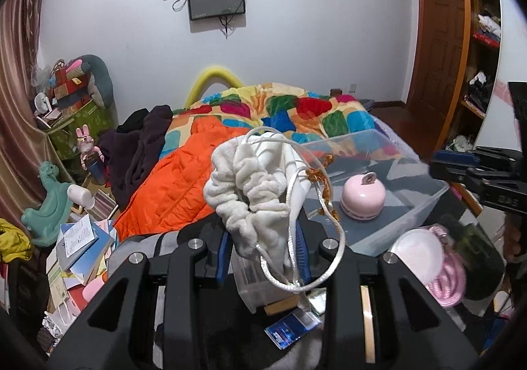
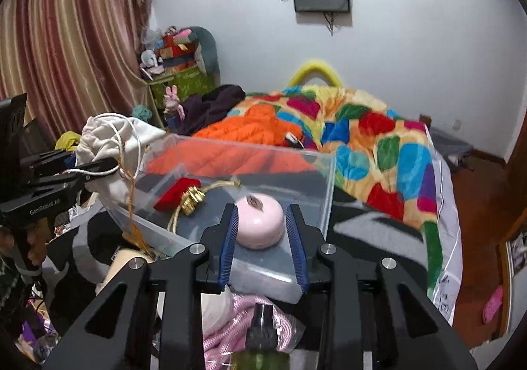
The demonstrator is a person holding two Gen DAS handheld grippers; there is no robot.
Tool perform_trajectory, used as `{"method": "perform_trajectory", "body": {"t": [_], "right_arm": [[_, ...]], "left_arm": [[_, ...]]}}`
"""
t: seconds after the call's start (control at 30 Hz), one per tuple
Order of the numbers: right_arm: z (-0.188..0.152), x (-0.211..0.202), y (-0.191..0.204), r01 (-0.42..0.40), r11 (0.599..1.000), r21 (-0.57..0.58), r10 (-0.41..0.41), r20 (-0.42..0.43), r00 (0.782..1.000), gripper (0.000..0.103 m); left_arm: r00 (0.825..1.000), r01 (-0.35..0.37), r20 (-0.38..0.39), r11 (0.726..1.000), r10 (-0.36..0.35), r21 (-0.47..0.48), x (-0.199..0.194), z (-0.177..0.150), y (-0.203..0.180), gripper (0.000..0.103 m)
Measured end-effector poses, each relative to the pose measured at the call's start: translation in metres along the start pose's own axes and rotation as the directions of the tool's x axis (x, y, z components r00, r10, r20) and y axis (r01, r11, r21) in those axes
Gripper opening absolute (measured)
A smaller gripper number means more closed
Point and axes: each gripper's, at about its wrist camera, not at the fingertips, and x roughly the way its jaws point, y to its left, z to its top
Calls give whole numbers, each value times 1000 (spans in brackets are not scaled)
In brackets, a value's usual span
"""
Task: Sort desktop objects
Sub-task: 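Carry the white pouch into the clear box and release with left gripper while right gripper lifts the green bottle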
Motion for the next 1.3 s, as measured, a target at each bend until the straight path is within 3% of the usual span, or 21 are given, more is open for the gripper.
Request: {"method": "perform_trajectory", "body": {"t": [0.1, 0.2, 0.37, 0.63, 0.73, 0.77, 0.83, 0.9, 1.0, 1.07, 1.13, 1.27, 1.3], "right_arm": [[-9, -8, -7, -24, 1000, 19, 24, -10, 1000, 32], [-24, -17, -16, 15, 1000, 22, -15, -31, 999, 42], [-53, -27, -30, 164, 986, -29, -166, -63, 984, 43], [-81, -3, -89, 237, 969, 76, -219, -188, 957, 43], [-71, -1, -95, 264, 960, 89, -249, -149, 957, 44], [-67, 1, -98, 260, 960, 101, -245, -141, 959, 46], [-55, 5, -106, 251, 959, 129, -237, -110, 965, 67], [-42, 10, -115, 260, 953, 153, -250, -87, 964, 77], [-25, 26, -132, 266, 945, 190, -248, -112, 962, 77], [-22, 41, -138, 260, 948, 181, -234, -156, 960, 76], [-27, 51, -137, 249, 954, 166, -217, -186, 958, 73], [-36, 50, -127, 274, 953, 127, -253, -159, 954, 70], [-36, 49, -126, 281, 952, 123, -261, -158, 952, 59]], "left_arm": [[999, 2, -37, 1000, -2, 2, 16, -1, 0, 32], [997, 9, -78, 1000, -9, -5, 32, -5, 1, 32], [995, 10, -103, 1000, -8, 14, 45, -10, -3, 32], [991, 12, -135, 999, -8, 31, 54, -12, -12, 33], [990, 4, -141, 999, 1, 32, 56, -12, -13, 35], [990, 2, -143, 999, 3, 33, 56, -12, -13, 35], [990, 2, -143, 999, 3, 34, 56, -12, -14, 36], [990, 1, -142, 999, 3, 33, 56, -12, -14, 36], [990, 0, -142, 999, 5, 33, 56, -12, -13, 37], [990, 11, -141, 999, -6, 32, 56, -12, -12, 47], [989, 31, -143, 999, -28, 22, 55, -11, -12, 50], [989, 35, -143, 999, -32, 24, 59, -10, -13, 58], [988, 38, -149, 999, -34, 21, 60, -9, -14, 59]]}}
